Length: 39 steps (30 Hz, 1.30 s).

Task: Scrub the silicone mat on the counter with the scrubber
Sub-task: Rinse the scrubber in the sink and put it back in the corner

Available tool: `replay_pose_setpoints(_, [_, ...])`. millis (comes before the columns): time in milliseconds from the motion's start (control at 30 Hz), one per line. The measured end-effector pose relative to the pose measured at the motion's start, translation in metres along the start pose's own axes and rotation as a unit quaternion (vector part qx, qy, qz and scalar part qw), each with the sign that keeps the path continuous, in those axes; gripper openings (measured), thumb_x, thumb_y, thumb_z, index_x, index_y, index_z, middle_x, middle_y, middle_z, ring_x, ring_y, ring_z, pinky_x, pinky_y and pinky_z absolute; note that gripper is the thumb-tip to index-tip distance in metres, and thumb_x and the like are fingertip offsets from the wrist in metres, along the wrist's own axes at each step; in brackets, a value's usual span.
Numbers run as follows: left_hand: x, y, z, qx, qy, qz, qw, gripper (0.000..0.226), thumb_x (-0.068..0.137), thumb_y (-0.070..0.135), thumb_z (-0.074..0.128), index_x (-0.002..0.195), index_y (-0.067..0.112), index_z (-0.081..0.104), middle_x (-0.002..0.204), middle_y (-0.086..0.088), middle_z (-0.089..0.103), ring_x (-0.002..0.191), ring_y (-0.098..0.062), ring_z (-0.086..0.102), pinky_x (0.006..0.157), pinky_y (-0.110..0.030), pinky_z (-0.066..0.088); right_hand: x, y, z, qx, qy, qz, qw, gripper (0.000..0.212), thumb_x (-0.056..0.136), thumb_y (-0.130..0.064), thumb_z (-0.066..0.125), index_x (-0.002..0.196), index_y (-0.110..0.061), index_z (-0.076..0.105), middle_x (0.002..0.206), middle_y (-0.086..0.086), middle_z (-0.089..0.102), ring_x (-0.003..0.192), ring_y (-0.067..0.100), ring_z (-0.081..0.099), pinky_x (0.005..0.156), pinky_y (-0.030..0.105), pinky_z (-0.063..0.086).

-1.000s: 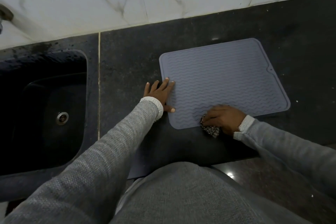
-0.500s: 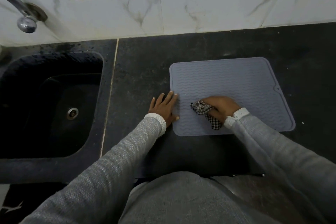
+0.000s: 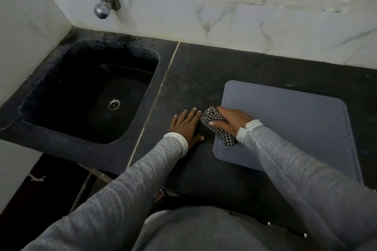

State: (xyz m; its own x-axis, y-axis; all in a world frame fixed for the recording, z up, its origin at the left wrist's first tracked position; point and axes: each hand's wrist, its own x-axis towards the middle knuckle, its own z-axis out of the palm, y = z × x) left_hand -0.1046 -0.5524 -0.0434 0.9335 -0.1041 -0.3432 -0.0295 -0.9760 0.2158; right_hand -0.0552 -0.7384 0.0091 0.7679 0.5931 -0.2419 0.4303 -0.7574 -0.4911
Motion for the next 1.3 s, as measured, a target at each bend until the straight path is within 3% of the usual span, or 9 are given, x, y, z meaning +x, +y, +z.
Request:
replay_pose_setpoints(200, [-0.015, -0.024, -0.002, -0.028, 0.023, -0.052, 0.998, 0.096, 0.083, 0.051, 0.059, 0.150, 0.025, -0.004, 0.158, 0.008, -0.004, 0.146, -0.019, -0.001, 0.116, -0.044, 0.002, 0.025, -0.025, 0.012, 0.018, -0.011, -0.055, 0.998, 0.049, 0.090, -0.034, 0.054, 0.126, -0.018, 0.026, 0.109, 0.013, 0.063, 0.085, 0.026, 0.065, 0.072, 0.032, 0.052])
replay_pose_setpoints(367, [-0.026, -0.043, -0.008, -0.049, 0.046, -0.094, 0.993, 0.097, 0.082, 0.051, 0.061, 0.150, 0.024, -0.003, 0.159, 0.006, 0.000, 0.146, -0.018, 0.000, 0.117, -0.043, 0.003, 0.043, -0.041, 0.017, 0.090, 0.034, -0.053, 0.994, 0.053, 0.078, -0.033, 0.071, 0.106, -0.027, 0.026, 0.112, 0.010, 0.059, 0.095, 0.026, 0.061, 0.086, 0.040, 0.051])
replay_pose_setpoints(433, [-0.031, -0.052, -0.011, -0.060, 0.051, -0.109, 0.991, 0.097, 0.082, 0.051, 0.060, 0.150, 0.024, -0.004, 0.158, 0.006, 0.001, 0.146, -0.018, 0.001, 0.118, -0.042, 0.004, 0.052, -0.047, 0.019, 0.098, 0.070, -0.063, 0.991, 0.050, 0.076, -0.031, 0.073, 0.095, -0.027, 0.026, 0.094, 0.004, 0.060, 0.079, 0.020, 0.060, 0.071, 0.032, 0.050])
replay_pose_setpoints(500, [-0.036, -0.060, -0.014, -0.066, 0.057, -0.124, 0.988, 0.097, 0.082, 0.051, 0.060, 0.150, 0.024, -0.004, 0.158, 0.006, 0.001, 0.146, -0.018, 0.001, 0.118, -0.042, 0.004, 0.061, -0.056, 0.021, 0.087, 0.083, -0.079, 0.990, 0.045, 0.077, -0.030, 0.072, 0.086, -0.027, 0.028, 0.073, -0.005, 0.052, 0.059, 0.012, 0.052, 0.053, 0.022, 0.038])
replay_pose_setpoints(567, [-0.041, -0.070, -0.017, -0.073, 0.061, -0.140, 0.986, 0.096, 0.082, 0.051, 0.059, 0.150, 0.024, -0.004, 0.158, 0.005, 0.002, 0.146, -0.018, 0.002, 0.118, -0.042, 0.004, 0.070, -0.062, 0.024, 0.095, 0.081, -0.081, 0.989, 0.036, 0.081, -0.027, 0.068, 0.081, -0.026, 0.032, 0.064, -0.006, 0.048, 0.052, 0.010, 0.046, 0.048, 0.022, 0.036])
replay_pose_setpoints(867, [-0.055, -0.125, -0.029, -0.112, 0.082, -0.188, 0.972, 0.092, 0.084, 0.046, 0.059, 0.150, 0.022, -0.001, 0.157, -0.001, 0.012, 0.145, -0.021, 0.009, 0.118, -0.042, 0.008, 0.108, -0.108, 0.036, 0.156, 0.051, -0.095, 0.982, 0.015, 0.090, -0.017, 0.051, 0.091, -0.024, 0.037, 0.086, 0.005, 0.061, 0.075, 0.016, 0.061, 0.061, 0.030, 0.052])
replay_pose_setpoints(1067, [-0.039, -0.187, -0.045, -0.133, 0.098, -0.170, 0.972, 0.084, 0.085, 0.042, 0.058, 0.149, 0.022, 0.008, 0.155, -0.003, 0.019, 0.144, -0.023, 0.014, 0.117, -0.043, 0.011, 0.156, -0.149, 0.052, 0.150, 0.047, -0.078, 0.985, 0.019, 0.090, -0.019, 0.053, 0.082, -0.025, 0.037, 0.078, -0.001, 0.058, 0.070, 0.011, 0.058, 0.056, 0.022, 0.046])
replay_pose_setpoints(1167, [-0.033, -0.230, -0.055, -0.131, 0.112, -0.171, 0.970, 0.080, 0.085, 0.043, 0.057, 0.148, 0.024, 0.012, 0.155, -0.002, 0.021, 0.144, -0.020, 0.016, 0.117, -0.042, 0.012, 0.189, -0.179, 0.061, 0.182, 0.034, -0.094, 0.978, 0.027, 0.086, -0.001, 0.047, 0.076, -0.026, 0.050, 0.082, -0.002, 0.061, 0.078, 0.009, 0.059, 0.071, 0.025, 0.049])
replay_pose_setpoints(1300, [-0.035, -0.297, -0.073, -0.124, 0.130, -0.191, 0.965, 0.078, 0.085, 0.041, 0.059, 0.148, 0.025, 0.016, 0.154, -0.001, 0.024, 0.143, -0.019, 0.018, 0.116, -0.043, 0.012, 0.236, -0.226, 0.070, 0.218, -0.005, -0.092, 0.972, 0.037, 0.092, 0.002, 0.043, 0.088, -0.018, 0.074, 0.117, -0.004, 0.056, 0.106, 0.006, 0.052, 0.089, 0.012, 0.039])
